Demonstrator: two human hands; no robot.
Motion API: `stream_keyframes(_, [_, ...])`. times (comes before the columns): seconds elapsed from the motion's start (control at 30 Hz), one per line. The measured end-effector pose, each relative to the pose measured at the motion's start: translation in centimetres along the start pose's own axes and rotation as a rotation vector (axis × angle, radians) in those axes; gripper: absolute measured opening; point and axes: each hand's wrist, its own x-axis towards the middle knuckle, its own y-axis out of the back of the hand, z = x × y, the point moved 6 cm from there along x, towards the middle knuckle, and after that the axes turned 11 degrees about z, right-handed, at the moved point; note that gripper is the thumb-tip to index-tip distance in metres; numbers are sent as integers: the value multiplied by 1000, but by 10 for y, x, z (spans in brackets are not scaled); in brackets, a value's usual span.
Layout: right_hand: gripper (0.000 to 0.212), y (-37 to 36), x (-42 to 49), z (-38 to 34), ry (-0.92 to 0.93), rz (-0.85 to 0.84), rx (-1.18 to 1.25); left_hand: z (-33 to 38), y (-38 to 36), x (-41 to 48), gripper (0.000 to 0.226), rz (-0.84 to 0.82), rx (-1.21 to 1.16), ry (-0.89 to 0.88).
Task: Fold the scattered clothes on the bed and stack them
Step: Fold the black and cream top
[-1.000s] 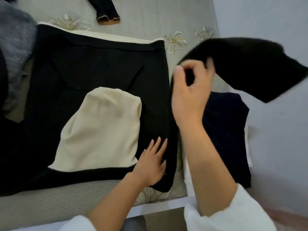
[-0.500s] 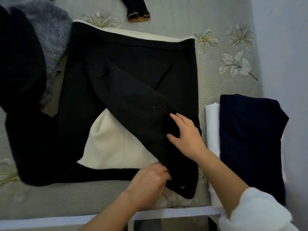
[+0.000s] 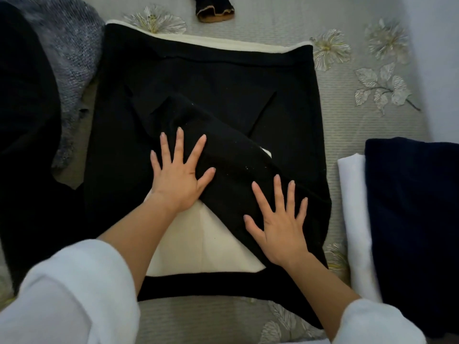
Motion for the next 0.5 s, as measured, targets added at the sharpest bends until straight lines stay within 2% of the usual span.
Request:
stream_keyframes(0.1, [72,2,-1,-2,-18,19,32,1,1,1,71,-43,-61,6])
stream_keyframes(0.2, [73,13,-3,-20,-46,128,90,-3,16,-2,60,-100,-327,19])
stream_keyframes(0.27, [71,22,-3,-51,0,231,105,-18,37,-19,54,61,-444,14])
stream_keyframes(0.37, [70,19,-2,-120,168,233,133,-68,65,-70,51,395,-435,90])
stream_keyframes(0.43, [70,10,-4,-170,311,207,133,-113,76,-105,53,580,-418,228])
stream_keyframes(0.5, [69,-2,-10,-215,457,165,115,-166,86,-133,58,743,-394,453])
